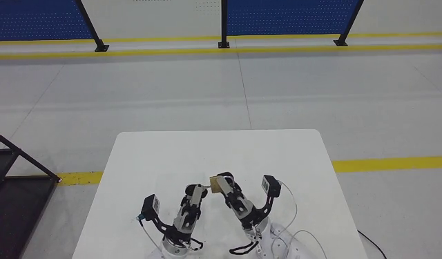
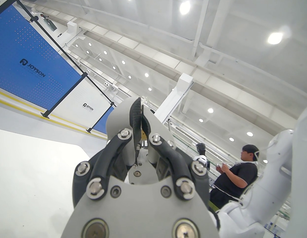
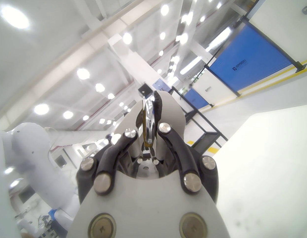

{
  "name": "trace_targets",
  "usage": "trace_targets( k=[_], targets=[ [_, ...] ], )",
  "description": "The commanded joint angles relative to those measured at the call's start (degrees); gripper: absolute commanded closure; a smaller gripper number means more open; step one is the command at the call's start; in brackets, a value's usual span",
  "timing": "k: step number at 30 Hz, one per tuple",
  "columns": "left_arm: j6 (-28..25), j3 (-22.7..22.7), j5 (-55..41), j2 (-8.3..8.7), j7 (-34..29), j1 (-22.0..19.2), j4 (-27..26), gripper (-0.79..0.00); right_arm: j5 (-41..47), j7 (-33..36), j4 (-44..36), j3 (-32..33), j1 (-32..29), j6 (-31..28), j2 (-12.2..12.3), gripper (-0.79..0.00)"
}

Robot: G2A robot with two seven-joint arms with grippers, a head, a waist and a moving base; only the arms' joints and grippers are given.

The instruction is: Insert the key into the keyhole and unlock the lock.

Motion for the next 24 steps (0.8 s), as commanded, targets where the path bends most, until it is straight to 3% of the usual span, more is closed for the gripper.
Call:
trace_targets(
  k=[1,8,9,11,12,13,24],
  targets=[
    [0.17,0.22,0.2,-0.15,-0.06,-0.07,0.14,0.0,0.31,0.92,-0.46,0.19,-0.28,0.63,0.0,0.0],
    [0.71,0.51,0.83,-0.54,0.0,-0.19,0.34,0.0,0.57,2.49,-0.94,0.69,-0.72,0.89,-0.11,0.0],
    [0.85,0.52,0.96,-0.59,0.07,-0.16,0.35,-0.052,0.51,2.63,-0.95,0.76,-0.76,0.91,-0.13,0.0],
    [1.17,0.48,1.23,-0.67,0.11,-0.11,0.36,-0.554,0.49,2.68,-1.07,0.94,-0.9,0.93,-0.18,0.0],
    [1.21,0.47,1.33,-0.71,0.09,-0.07,0.35,-0.745,0.42,2.69,-1.09,1.04,-0.97,0.84,-0.2,0.0],
    [1.31,0.41,1.43,-0.73,0.07,-0.03,0.36,-0.785,0.45,2.65,-1.11,1.17,-1.07,0.76,-0.21,0.0],
    [-0.58,-1.61,3.05,-0.46,-0.18,1.34,-0.18,-0.785,0.37,2.86,-1.51,2.6,-1.93,-0.07,-0.3,0.0]
  ],
)
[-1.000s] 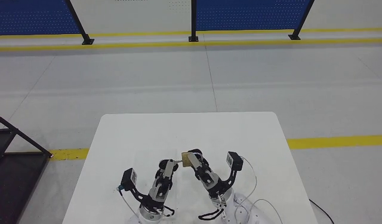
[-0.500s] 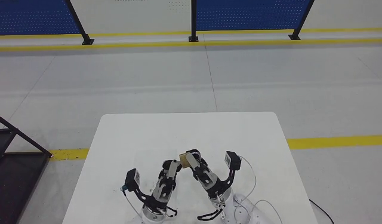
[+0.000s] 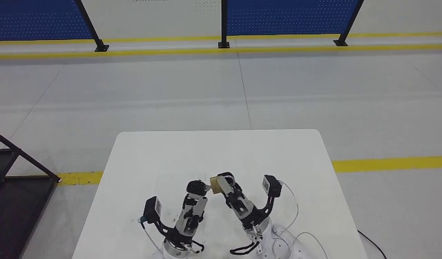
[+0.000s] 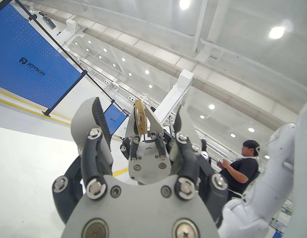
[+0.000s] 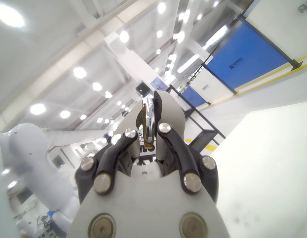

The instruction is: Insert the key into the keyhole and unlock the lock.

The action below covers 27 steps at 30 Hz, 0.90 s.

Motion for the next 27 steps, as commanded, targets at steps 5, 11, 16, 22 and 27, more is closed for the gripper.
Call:
trace_targets(
  k=[5,11,16,22,27],
  targets=[
    [-4.5,-4.25,3.31,1.1,-2.23,0.84,0.75,-0.579,-0.75,2.35,-0.38,1.97,-0.62,-0.99,0.5,0.0],
    [-12.48,-9.05,3.81,2.81,-10.63,1.95,0.61,-0.437,-0.95,6.66,-1.7,4.04,-1.62,-0.2,1.26,0.0],
    [-12.84,-10.04,-0.86,3.71,-17.58,2.23,-0.39,-0.369,-0.33,8.89,-2.78,4.67,-2.35,-0.26,1.58,0.0],
    [-12.53,-9.6,-5.35,4.18,-24.79,1.37,-0.7,-0.348,-0.29,10.65,-3.71,4.77,-2.85,0.06,1.74,0.0],
    [-12.15,-9.41,-7.59,4.16,-26.32,1.0,-1.39,-0.277,-0.45,11.3,-4.03,4.73,-3.01,0.59,1.76,0.0]
  ],
)
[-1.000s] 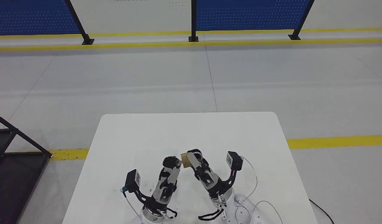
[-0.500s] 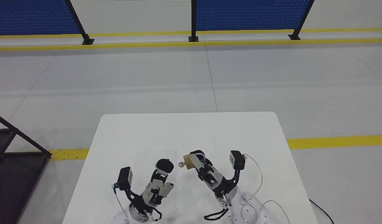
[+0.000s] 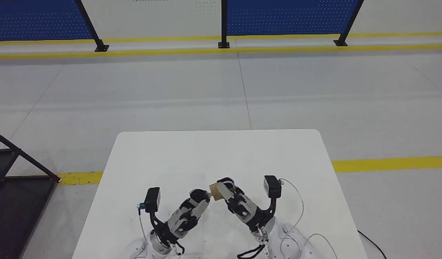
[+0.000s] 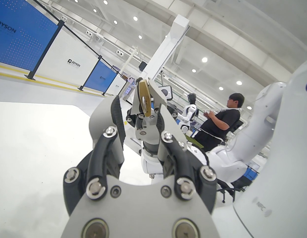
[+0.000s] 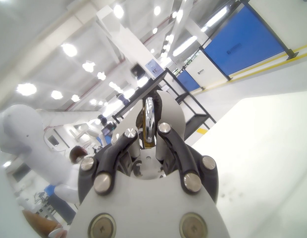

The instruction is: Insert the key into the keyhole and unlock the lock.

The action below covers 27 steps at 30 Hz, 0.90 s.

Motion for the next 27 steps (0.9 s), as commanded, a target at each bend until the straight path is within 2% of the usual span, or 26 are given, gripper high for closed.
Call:
trace_targets(
  k=[1,4,5,11,14,21,27],
  targets=[
    [0.02,-0.02,-0.31,-0.04,0.01,-0.01,-0.14,-0.259,0.0,0.16,-0.03,-0.01,-0.03,0.1,0.0,0.0],
    [0.09,-0.09,-0.39,-0.06,-0.28,0.01,-0.27,-0.225,0.0,0.22,0.02,-0.02,-0.05,0.3,-0.02,0.0],
    [0.18,-0.13,-0.4,-0.07,-0.37,0.02,-0.34,-0.157,0.0,0.22,0.02,-0.03,-0.04,0.34,-0.03,0.0],
    [0.57,-0.2,-0.93,-0.12,-1.04,0.08,-0.54,-0.083,0.1,0.43,0.1,-0.15,0.06,0.59,-0.08,0.0],
    [1.14,-0.31,-0.04,-0.19,-0.94,0.14,-0.74,0.0,0.12,0.5,0.05,-0.23,0.07,0.7,-0.11,0.0],
    [2.91,-0.49,3.5,-0.44,0.87,0.44,-1.41,0.0,-0.13,0.76,0.1,-0.39,0.01,0.92,-0.14,0.0],
    [6.45,-0.99,12.22,-0.8,6.77,1.1,-2.51,0.0,-0.22,0.82,-0.09,-0.18,-0.31,1.06,-0.08,0.0]
  ],
)
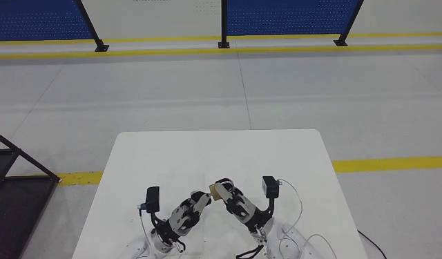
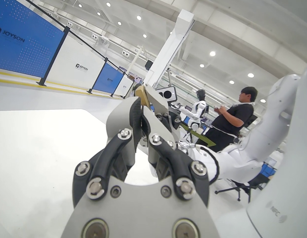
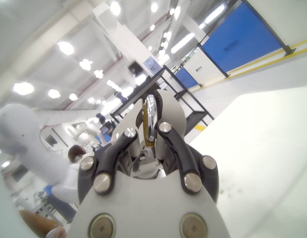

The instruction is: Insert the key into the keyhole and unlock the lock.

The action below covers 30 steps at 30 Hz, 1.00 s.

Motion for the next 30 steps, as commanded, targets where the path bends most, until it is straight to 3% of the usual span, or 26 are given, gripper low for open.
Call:
trace_targets(
  k=[1,9,16,26,30],
  targets=[
    [1.76,0.11,3.86,-0.17,3.14,0.4,-0.25,0.0,-0.03,0.07,-0.14,0.14,-0.15,0.11,0.04,0.0],
    [12.05,1.19,19.06,-0.66,14.96,0.8,0.06,0.0,0.14,0.51,-0.6,0.52,-0.53,0.53,0.17,0.0],
    [20.31,2.31,26.97,-0.84,23.35,0.69,1.44,0.0,0.69,1.0,-0.67,0.71,-0.58,0.89,0.23,0.0],
    [30.11,2.9,34.85,-0.73,27.62,0.59,2.34,0.0,1.07,1.68,-0.69,0.69,-0.38,1.52,0.24,0.0],
    [31.53,3.61,35.59,-0.75,28.27,0.32,2.62,0.0,1.17,1.91,-0.67,0.64,-0.3,1.68,0.24,0.0]
  ],
)
